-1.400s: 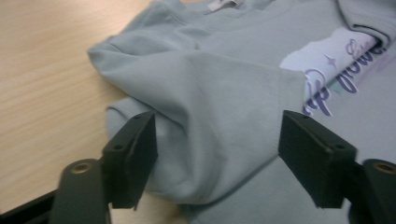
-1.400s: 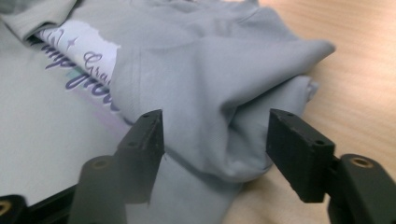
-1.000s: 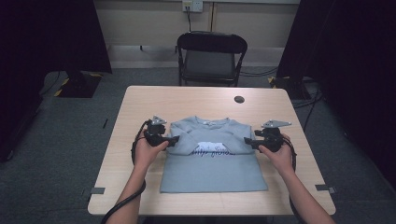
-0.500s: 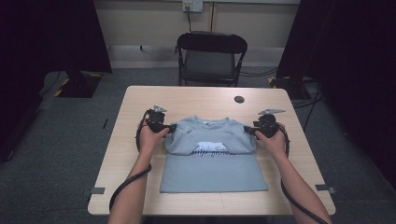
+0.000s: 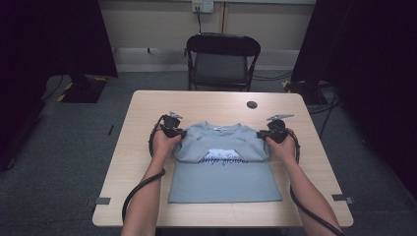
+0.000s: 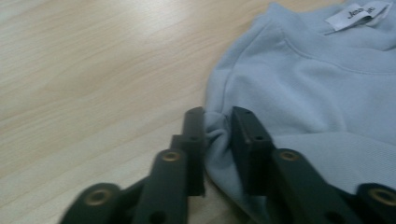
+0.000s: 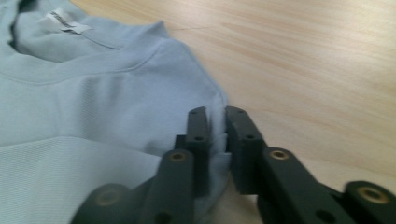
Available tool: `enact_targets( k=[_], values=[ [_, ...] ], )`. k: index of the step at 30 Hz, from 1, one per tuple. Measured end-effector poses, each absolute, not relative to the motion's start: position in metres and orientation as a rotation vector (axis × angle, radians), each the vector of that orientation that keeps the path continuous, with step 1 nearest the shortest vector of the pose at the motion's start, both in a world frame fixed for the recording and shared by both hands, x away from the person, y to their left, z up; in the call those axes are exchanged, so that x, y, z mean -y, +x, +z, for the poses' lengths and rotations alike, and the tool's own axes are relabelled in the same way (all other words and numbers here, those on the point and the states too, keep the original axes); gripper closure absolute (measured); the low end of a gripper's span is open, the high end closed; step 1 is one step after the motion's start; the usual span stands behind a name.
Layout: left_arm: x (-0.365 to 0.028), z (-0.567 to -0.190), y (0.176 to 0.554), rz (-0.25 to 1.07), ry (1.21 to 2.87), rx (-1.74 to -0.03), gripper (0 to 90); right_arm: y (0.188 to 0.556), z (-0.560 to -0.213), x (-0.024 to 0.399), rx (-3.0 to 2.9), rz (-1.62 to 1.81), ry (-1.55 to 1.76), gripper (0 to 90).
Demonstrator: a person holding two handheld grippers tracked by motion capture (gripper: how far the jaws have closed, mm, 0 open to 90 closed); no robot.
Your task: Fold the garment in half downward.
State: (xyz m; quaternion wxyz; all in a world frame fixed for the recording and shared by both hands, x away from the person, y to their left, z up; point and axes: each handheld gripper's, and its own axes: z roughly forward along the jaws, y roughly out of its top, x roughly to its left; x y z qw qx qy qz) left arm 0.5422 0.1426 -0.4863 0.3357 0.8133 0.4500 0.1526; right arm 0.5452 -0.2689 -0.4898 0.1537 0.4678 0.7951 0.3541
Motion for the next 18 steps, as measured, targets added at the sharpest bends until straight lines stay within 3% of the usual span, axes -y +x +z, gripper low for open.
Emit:
enact_targets(
  k=[18],
  values=[
    [-0.154, -0.448, 0.528, 0.369, 2.001, -1.117, 86.3, 0.534, -0.457, 0.277, -2.238, 1.176, 1.311, 84.8]
  ],
)
